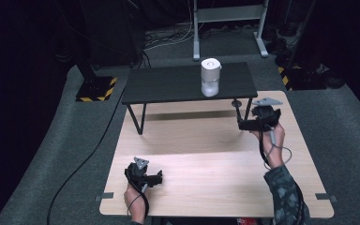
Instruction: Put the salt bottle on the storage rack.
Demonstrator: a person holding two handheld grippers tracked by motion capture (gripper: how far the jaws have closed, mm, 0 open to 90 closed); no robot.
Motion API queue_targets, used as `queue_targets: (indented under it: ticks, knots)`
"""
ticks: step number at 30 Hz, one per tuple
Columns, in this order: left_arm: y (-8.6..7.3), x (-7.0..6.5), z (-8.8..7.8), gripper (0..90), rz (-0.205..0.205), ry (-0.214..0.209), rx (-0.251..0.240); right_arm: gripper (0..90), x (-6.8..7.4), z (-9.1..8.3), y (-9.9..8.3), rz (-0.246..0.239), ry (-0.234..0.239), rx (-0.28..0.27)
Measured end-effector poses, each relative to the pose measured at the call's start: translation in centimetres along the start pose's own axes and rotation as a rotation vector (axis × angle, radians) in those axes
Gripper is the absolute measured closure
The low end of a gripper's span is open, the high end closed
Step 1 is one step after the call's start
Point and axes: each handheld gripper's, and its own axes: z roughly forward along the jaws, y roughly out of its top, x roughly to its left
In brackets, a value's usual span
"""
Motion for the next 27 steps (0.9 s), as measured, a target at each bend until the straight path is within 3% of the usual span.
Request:
queue_targets:
  ticks: [1, 2, 3, 4, 6, 8, 9, 16, 27]
  knots:
    - [0.0, 0.0, 0.0, 0.1, 0.0, 0.0, 0.0, 0.0, -0.3, -0.2, -1.4, 0.007, -0.01, -0.004]
    - [0.0, 0.0, 0.0, 0.2, 0.0, 0.001, 0.0, 0.0, -1.0, -0.3, -4.1, 0.036, -0.017, 0.014]
    - [0.0, 0.0, 0.0, 0.1, 0.0, 0.001, 0.0, 0.0, -1.0, -0.3, -4.1, 0.036, -0.017, 0.014]
    - [0.0, 0.0, 0.0, 0.1, 0.0, 0.0, 0.0, 0.0, -1.5, -0.4, -6.1, 0.071, -0.017, 0.03]
    - [0.0, 0.0, 0.0, 0.2, 0.0, 0.001, 0.0, 0.0, -1.8, -0.4, -8.2, 0.101, -0.021, 0.047]
    - [0.0, 0.0, 0.0, 0.1, 0.0, 0.001, -0.001, 0.0, -1.7, -0.5, -11.6, 0.144, -0.056, 0.08]
    - [0.0, 0.0, 0.0, 0.2, 0.0, 0.001, 0.0, 0.0, -1.7, -0.6, -12.5, 0.156, -0.066, 0.092]
    - [0.0, -0.1, 0.0, 0.2, 0.001, 0.002, -0.001, 0.0, -2.0, -1.3, -15.6, 0.211, -0.084, 0.113]
    - [0.0, -0.2, 0.0, 0.1, 0.005, 0.007, -0.004, 0.0, -2.8, -1.5, -17.2, 0.229, -0.061, 0.104]
